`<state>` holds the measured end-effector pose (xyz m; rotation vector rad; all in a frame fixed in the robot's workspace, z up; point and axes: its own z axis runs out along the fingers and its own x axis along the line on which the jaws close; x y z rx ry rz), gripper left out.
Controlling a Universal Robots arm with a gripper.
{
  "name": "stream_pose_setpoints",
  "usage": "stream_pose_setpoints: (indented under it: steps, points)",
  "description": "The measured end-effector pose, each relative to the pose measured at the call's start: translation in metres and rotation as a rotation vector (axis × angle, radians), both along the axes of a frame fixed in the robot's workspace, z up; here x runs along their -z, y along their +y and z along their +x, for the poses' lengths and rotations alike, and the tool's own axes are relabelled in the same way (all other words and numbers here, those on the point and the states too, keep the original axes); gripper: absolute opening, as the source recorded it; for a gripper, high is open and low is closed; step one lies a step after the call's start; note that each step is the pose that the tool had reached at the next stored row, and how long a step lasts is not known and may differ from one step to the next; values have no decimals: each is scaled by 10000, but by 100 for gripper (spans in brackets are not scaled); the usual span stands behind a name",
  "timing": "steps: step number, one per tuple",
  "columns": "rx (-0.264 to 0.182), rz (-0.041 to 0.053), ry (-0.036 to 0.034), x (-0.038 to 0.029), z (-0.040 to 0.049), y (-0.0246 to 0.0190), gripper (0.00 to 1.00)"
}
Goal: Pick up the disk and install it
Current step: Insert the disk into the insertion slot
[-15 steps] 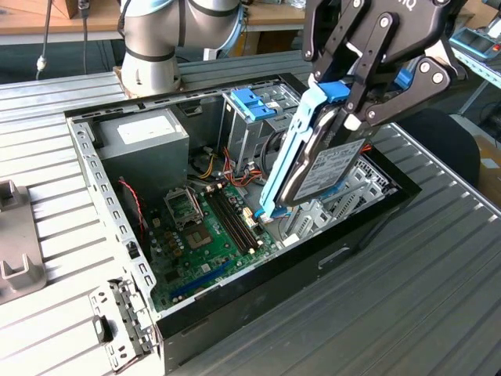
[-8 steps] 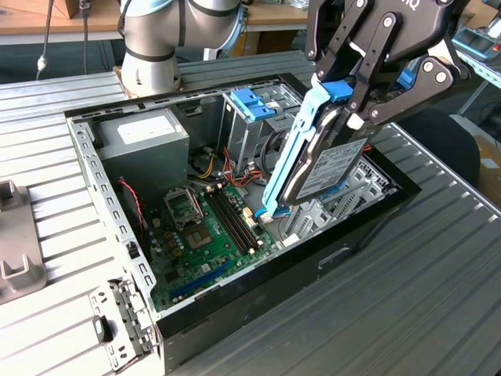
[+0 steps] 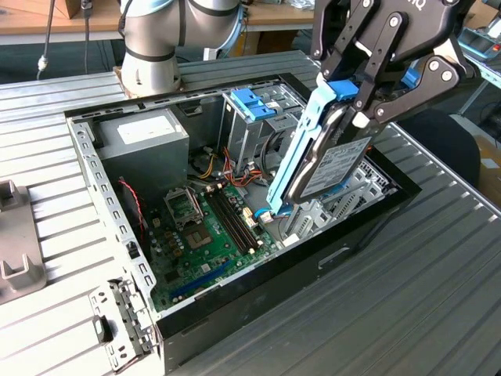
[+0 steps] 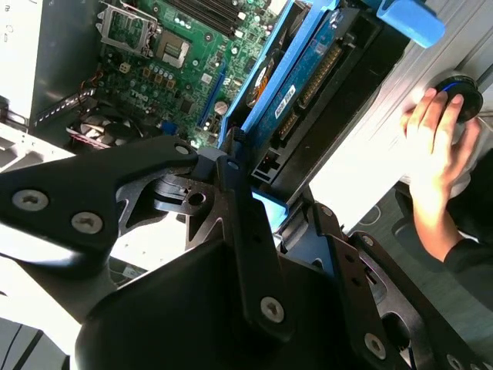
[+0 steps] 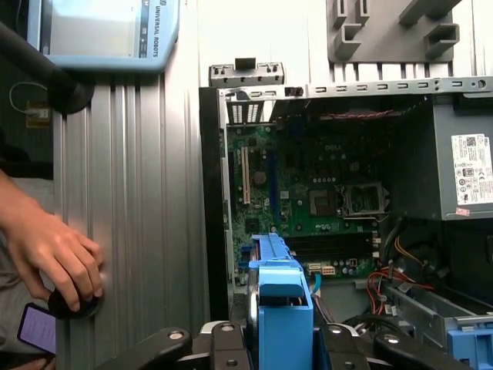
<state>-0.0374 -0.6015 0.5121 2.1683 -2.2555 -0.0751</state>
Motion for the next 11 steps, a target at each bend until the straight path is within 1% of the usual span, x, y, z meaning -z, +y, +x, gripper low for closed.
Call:
stream_pose_setpoints:
  steps: [11]
  points:
    - [0, 0, 0, 0, 50, 0, 37]
